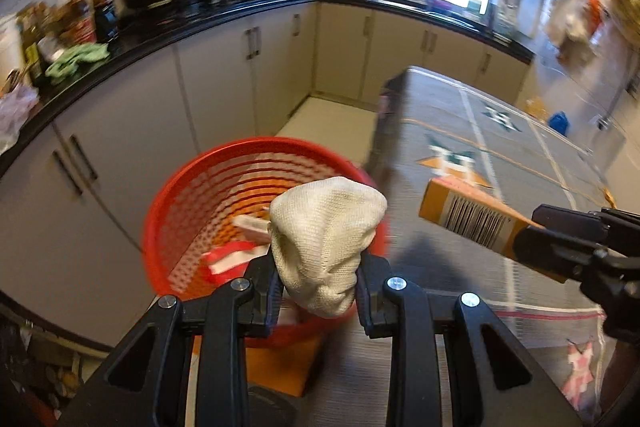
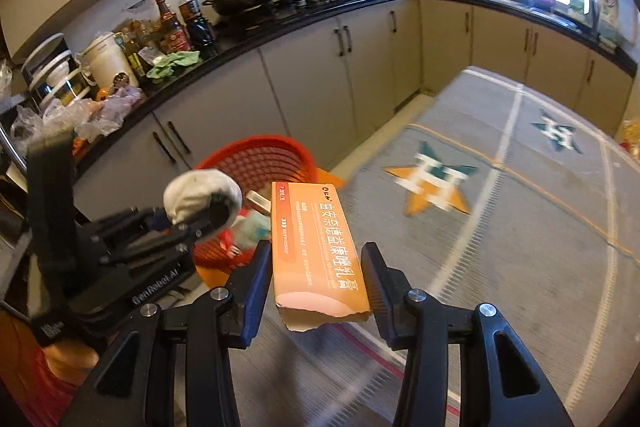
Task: Collect trash
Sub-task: 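Carry the cloth and orange box over the red basket with both tools, then open both tools to drop the cloth and box into the basket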
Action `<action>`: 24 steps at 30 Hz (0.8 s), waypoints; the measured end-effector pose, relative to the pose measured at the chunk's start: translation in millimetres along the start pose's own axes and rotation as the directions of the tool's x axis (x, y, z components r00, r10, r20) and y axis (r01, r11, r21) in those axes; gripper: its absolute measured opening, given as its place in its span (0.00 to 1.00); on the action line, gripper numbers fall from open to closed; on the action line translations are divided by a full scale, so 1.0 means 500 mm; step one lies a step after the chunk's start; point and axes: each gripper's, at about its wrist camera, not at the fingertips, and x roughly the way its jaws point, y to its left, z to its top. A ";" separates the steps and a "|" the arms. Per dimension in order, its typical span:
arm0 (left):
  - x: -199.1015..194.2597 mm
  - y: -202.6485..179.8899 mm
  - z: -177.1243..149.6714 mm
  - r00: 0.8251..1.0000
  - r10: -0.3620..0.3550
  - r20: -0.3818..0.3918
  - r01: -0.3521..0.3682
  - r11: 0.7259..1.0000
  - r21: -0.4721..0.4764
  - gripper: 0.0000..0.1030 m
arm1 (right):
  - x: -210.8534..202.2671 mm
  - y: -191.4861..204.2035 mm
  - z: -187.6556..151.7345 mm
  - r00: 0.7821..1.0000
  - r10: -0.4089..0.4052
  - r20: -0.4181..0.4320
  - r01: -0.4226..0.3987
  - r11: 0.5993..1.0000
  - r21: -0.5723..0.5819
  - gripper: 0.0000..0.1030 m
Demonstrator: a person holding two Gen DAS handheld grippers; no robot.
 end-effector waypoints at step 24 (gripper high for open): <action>-0.026 0.025 -0.027 0.988 0.142 0.066 -0.137 0.988 -0.064 0.56 | 0.004 0.032 -0.019 0.998 0.025 0.060 -0.027 0.999 0.028 0.56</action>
